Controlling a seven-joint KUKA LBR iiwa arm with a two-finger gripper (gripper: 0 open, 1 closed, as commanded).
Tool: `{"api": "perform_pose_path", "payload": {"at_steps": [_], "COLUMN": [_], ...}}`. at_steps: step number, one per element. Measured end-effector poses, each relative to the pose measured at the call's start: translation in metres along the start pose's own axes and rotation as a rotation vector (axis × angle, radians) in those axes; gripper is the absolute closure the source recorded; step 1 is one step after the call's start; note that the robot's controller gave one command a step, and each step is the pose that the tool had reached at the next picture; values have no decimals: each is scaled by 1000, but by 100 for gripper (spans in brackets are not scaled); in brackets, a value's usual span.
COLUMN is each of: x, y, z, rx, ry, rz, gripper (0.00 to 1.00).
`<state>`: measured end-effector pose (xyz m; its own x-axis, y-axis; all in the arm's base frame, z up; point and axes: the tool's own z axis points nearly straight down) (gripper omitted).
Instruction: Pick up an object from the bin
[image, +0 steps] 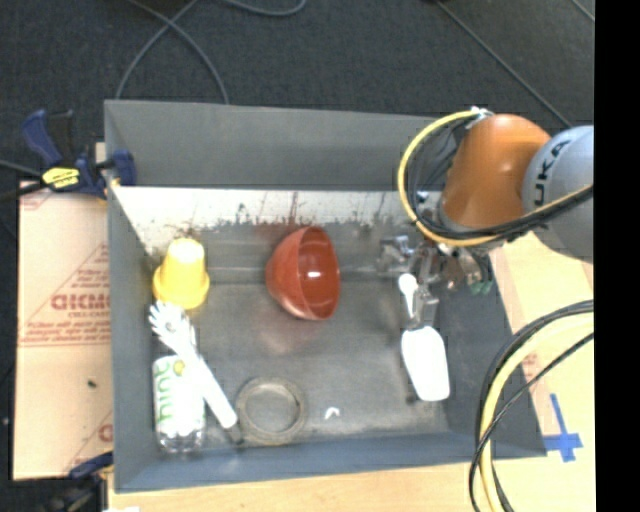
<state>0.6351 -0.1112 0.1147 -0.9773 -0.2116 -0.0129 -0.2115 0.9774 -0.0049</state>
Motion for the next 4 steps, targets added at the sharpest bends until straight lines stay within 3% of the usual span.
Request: {"api": "perform_pose_path", "payload": {"at_steps": [1, 2, 3, 4], "x": [7, 0, 8, -33], "y": [-6, 1, 2, 72], "z": [-20, 24, 35, 42], "rx": [1, 0, 2, 5], "ry": [-6, -1, -7, -9], "rz": [159, -230, 248, -151], "gripper": [0, 0, 0, 0]}}
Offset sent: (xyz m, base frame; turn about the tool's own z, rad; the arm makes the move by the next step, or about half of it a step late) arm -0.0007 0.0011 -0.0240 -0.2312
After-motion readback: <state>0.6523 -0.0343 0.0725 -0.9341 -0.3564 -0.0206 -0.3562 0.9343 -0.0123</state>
